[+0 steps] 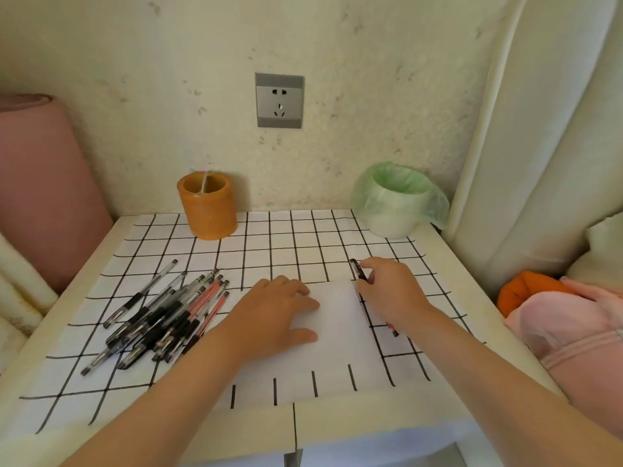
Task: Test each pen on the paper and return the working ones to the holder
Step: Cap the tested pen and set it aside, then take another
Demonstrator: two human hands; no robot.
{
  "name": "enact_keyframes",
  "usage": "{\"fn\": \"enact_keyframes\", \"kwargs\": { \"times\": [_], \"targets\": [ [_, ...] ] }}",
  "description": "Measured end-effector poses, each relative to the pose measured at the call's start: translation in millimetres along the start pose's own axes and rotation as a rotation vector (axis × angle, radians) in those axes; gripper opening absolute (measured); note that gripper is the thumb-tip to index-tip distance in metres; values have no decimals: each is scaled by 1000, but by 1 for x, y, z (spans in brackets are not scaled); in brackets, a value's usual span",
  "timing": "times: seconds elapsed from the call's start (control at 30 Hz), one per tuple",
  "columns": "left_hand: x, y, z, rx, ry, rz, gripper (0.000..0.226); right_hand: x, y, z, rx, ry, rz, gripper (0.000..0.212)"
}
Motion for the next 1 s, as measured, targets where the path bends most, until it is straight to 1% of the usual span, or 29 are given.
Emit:
{"fn": "enact_keyframes", "kwargs": {
  "times": [0.07, 0.1, 0.2, 0.23, 0.3, 0.4, 0.5, 0.57, 0.63, 0.73, 0.8, 0.9, 1.0],
  "targets": [
    [4, -1, 0, 0, 15, -14, 56, 1, -6, 0, -53, 49, -77, 53],
    [4, 0, 0, 1, 20, -21, 56, 3, -7, -1, -90, 68, -125, 52],
    [4, 1, -1, 5, 24, -32, 56, 7, -10, -2, -172, 78, -266, 34],
    [5, 1, -1, 0, 25, -36, 56, 7, -9, -2, -182, 75, -318, 33],
    [6, 1, -2, -11, 29, -46, 56, 7, -4, -1, -188, 64, -398, 36],
    [4, 2, -3, -20, 21, -96, 53, 3, 12, 3, -201, 25, -457, 38],
    [-10, 11, -8, -61, -35, -180, 46, 6, 41, 4, -279, 20, -384, 33],
    [-21, 24, -15, -110, -78, -201, 37, 13, 64, 2, -352, 55, -268, 31],
    [-31, 44, -23, -197, -106, -208, 28, 24, 86, -2, -445, 104, -192, 29],
    [-42, 71, -38, -339, -128, -173, 18, 45, 115, -6, -598, 138, -192, 30],
    [-48, 85, -49, -390, -147, -159, 13, 58, 133, -7, -697, 139, -201, 30],
    [-55, 102, -64, -407, -173, -158, 12, 76, 160, -8, -827, 149, -175, 30],
    [-57, 112, -75, -375, -133, -127, 17, 91, 183, -13, -947, 125, -146, 27]
  ]
}}
Point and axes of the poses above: each hand's wrist, its own z-axis towards the middle knuckle, its own x-axis out of the palm, y = z × x, the point moved 4 cm from there along z, towards the middle knuckle, and after that the axes turned 7 degrees about -x, right-handed, at the moved point
